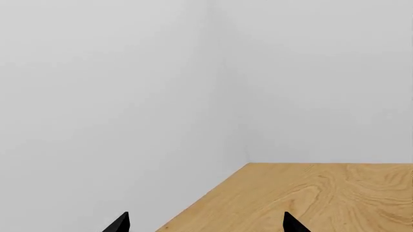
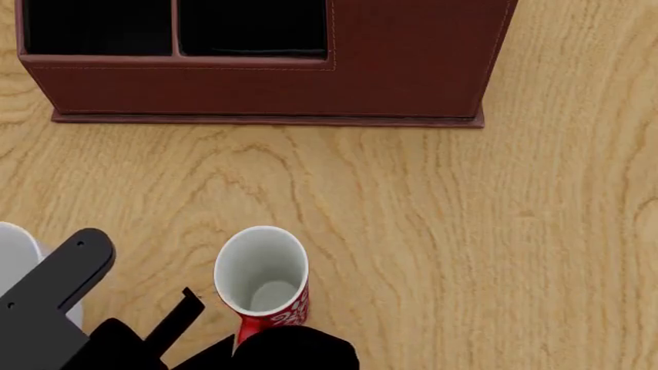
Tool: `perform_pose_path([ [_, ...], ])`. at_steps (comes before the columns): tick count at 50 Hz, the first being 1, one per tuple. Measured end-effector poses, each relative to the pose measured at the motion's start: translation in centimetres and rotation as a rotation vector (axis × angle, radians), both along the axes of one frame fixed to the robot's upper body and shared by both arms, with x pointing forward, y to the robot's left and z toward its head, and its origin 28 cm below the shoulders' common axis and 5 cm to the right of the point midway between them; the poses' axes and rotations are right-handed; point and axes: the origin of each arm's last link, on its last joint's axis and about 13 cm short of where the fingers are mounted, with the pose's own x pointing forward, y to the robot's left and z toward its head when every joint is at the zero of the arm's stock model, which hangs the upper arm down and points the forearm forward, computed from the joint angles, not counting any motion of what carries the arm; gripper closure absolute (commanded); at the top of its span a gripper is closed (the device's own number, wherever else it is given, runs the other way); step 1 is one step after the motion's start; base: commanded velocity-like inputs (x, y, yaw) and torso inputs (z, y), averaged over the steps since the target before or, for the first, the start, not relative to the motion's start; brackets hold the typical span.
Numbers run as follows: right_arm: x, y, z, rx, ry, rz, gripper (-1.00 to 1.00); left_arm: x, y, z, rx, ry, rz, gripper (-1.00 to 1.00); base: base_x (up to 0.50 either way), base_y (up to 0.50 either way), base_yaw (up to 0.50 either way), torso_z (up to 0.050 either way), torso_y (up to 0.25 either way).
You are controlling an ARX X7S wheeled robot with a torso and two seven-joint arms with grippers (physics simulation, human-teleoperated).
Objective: Pick up the white mug and place it to the right of the caddy.
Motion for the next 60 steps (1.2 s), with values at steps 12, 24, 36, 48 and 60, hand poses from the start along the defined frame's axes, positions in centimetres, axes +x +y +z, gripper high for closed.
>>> perform_pose_path([
  [12,-0.5,-0.6,1.0,0.027,-0.026,-0.008,1.00,0.0,-0.1,0.1,0.002,-0.002,-0.003,-1.00,0.00,0.00,0.00,0.000,0.000],
  [24,-0.8,-1.3,2.1,0.054,-0.051,-0.019,1.00,0.1,-0.1,0.0,0.004,0.000,-0.007,-1.00,0.00,0.00,0.00,0.000,0.000],
  [36,-0.9,-2.0,3.4,0.084,-0.084,-0.040,1.00,0.2,-0.1,-0.1,0.004,0.002,-0.010,-1.00,0.00,0.00,0.00,0.000,0.000],
  [48,-0.8,-3.0,4.7,0.120,-0.122,-0.079,1.00,0.3,-0.2,-0.1,0.005,0.004,-0.012,-1.00,0.00,0.00,0.00,0.000,0.000],
  [60,-0.6,-4.0,5.7,0.151,-0.152,-0.121,1.00,0.5,-0.2,-0.1,0.004,0.005,-0.016,-1.00,0.00,0.00,0.00,0.000,0.000],
])
